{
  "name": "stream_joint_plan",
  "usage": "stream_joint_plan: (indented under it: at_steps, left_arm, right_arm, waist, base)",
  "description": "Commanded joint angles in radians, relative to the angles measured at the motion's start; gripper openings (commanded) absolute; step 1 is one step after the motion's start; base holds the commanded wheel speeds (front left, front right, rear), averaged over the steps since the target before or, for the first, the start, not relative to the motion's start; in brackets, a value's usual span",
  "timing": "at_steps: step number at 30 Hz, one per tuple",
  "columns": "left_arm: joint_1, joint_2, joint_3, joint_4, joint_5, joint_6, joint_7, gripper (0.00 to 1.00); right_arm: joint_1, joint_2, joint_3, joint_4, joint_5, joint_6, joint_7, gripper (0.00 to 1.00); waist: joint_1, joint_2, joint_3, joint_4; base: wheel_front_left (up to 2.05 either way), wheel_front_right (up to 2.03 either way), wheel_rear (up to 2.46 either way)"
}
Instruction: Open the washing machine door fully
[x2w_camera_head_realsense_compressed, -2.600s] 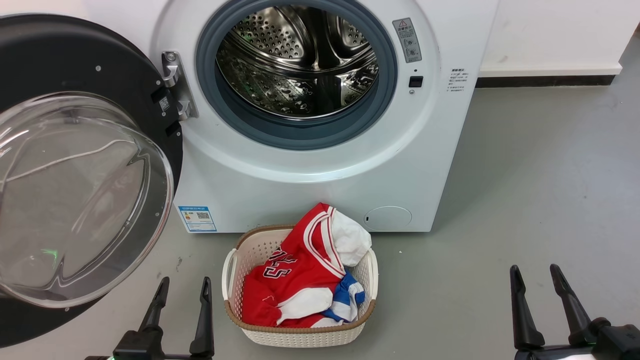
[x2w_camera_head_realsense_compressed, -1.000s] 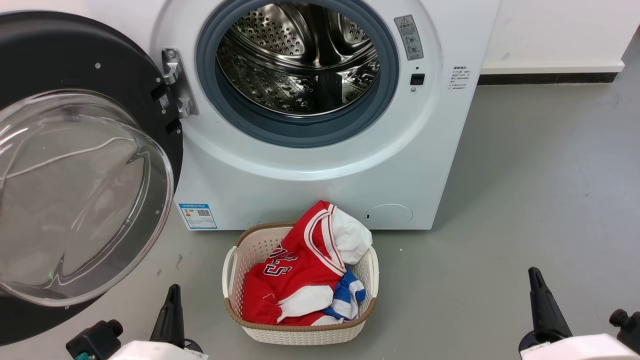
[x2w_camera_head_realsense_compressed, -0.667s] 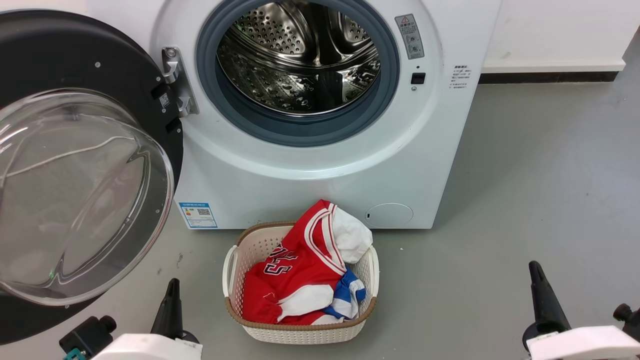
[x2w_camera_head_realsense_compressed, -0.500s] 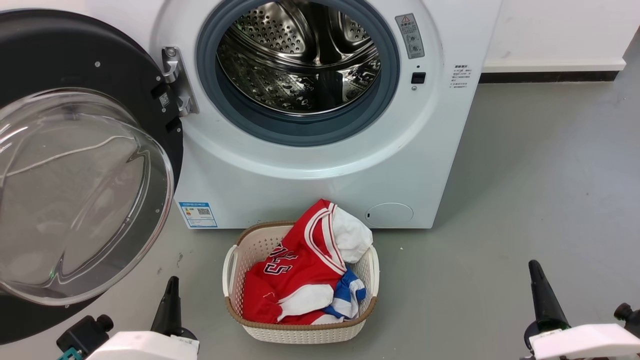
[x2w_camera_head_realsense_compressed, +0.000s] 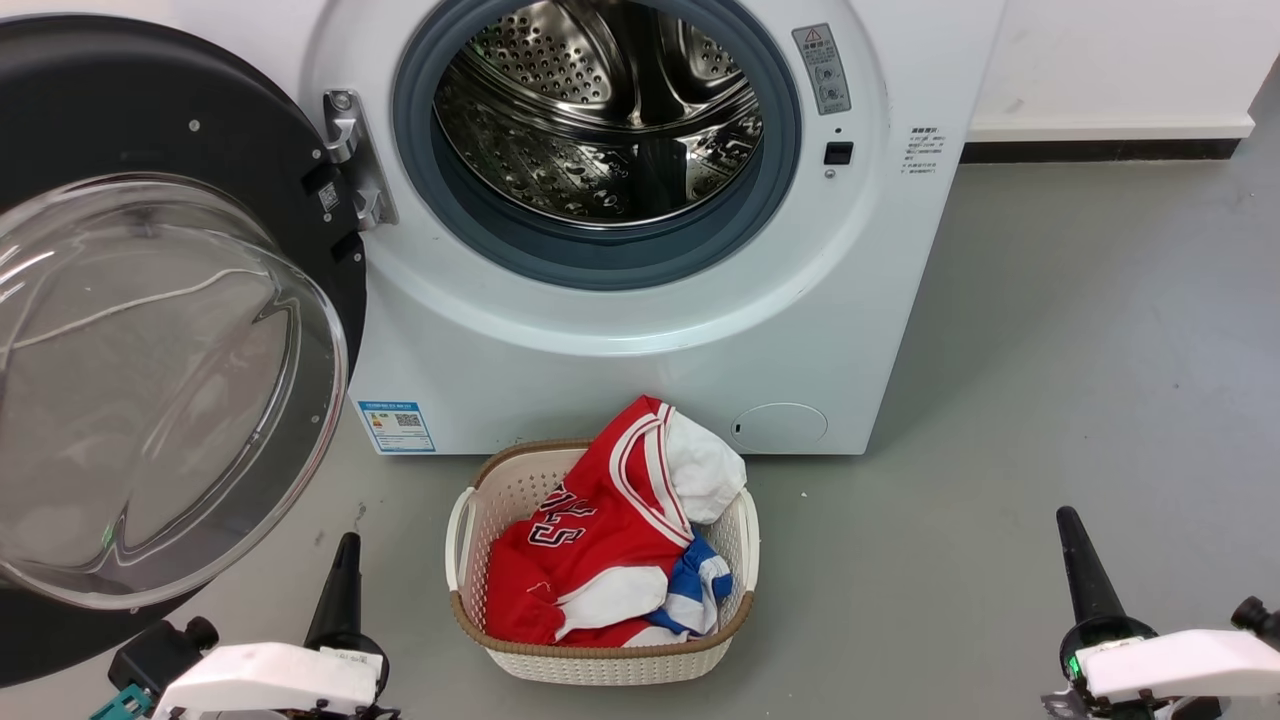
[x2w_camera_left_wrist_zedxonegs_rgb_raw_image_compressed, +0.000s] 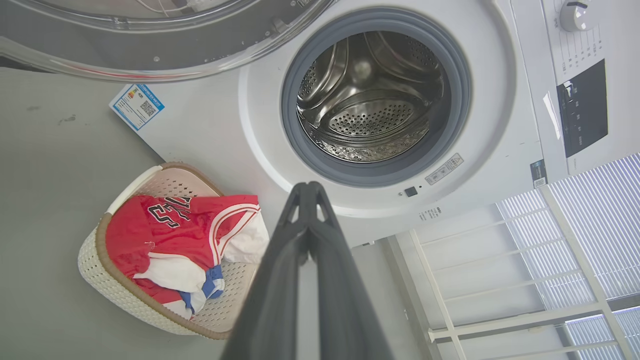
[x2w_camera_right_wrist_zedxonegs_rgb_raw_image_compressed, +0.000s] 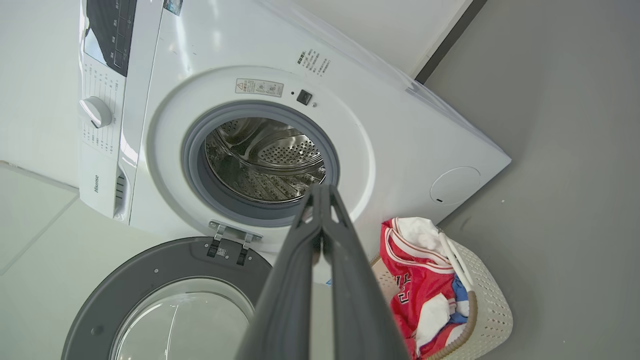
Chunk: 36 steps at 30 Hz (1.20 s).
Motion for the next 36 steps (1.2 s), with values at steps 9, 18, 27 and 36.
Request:
stream_joint_plan:
  at_steps: [9,18,27,36]
  left_arm:
    - [-0.039,0.0,0.012,0.003,-0.117,-0.012,0.029,0.0]
    - [-0.056,0.0,0.018,0.012,-0.208,-0.017,0.051,0.0]
    - [-0.07,0.0,0.023,0.02,-0.292,-0.022,0.073,0.0]
    - [-0.081,0.0,0.029,0.027,-0.37,-0.028,0.092,0.0]
  right_arm:
    - [-0.047,-0.007,-0.009,0.01,0.111,0.0,0.029,0.0]
    - [-0.064,-0.006,-0.015,0.023,0.195,0.0,0.052,0.0]
    - [-0.079,-0.005,-0.022,0.037,0.272,0.0,0.074,0.0]
    - [-0.094,-0.003,-0.029,0.048,0.343,0.0,0.096,0.0]
  waist:
    - [-0.0001,0.0,0.003,0.001]
    - [-0.0001,0.0,0.005,0.002]
    - [-0.0001,0.0,0.008,0.003]
    - [-0.0001,0.0,0.011,0.004]
  base:
    - [0.0,0.0,0.0]
    - [0.0,0.0,0.0]
    - [0.0,0.0,0.0]
    - [0.0,0.0,0.0]
